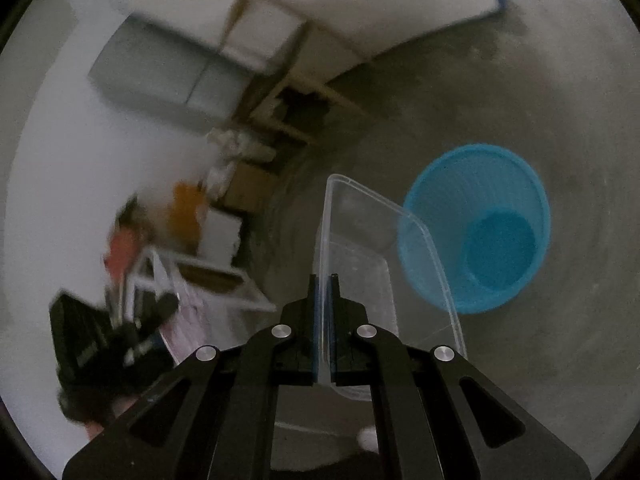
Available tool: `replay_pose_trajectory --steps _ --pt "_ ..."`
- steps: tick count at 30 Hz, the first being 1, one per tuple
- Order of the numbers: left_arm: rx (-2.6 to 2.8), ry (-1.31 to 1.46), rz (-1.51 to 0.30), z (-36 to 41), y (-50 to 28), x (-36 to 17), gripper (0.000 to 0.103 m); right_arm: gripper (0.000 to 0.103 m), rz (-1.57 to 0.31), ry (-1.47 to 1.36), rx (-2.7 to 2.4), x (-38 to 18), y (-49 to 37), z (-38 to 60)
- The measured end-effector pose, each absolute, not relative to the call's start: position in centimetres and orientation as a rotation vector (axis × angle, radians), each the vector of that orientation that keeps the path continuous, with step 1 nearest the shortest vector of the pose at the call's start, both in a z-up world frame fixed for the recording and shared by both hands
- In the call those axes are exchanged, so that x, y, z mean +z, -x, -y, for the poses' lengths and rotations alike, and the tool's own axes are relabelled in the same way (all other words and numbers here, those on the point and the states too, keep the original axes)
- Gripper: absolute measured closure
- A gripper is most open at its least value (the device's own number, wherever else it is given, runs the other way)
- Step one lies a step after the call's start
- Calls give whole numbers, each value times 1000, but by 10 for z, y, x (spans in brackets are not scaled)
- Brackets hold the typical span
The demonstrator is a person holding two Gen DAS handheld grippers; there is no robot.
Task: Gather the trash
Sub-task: 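Carry both items to the blue wastebasket and open both tools to drop them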
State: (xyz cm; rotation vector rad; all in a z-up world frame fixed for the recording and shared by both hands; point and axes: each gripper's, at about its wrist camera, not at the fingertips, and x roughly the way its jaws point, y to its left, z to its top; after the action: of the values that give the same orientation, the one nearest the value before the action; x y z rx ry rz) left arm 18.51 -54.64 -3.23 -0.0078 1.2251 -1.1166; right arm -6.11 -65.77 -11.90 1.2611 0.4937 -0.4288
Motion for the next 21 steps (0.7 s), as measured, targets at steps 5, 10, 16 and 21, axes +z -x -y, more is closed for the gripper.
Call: replay_pose_trajectory --steps 5,10,16,21 --pt "-1086 1 -1312 605 -189 -67 36 61 -384 -1401 -483 -149 49 703" --pt "-1028 40 -1438 607 -188 -92 25 46 -377 -1424 -588 -160 46 707" --pt "-1064 35 -1340 590 -183 -64 23 46 -390 -1358 -586 -154 56 698" --pt "-1138 20 -1231 560 -169 -29 23 46 -420 -1287 -581 -147 86 698"
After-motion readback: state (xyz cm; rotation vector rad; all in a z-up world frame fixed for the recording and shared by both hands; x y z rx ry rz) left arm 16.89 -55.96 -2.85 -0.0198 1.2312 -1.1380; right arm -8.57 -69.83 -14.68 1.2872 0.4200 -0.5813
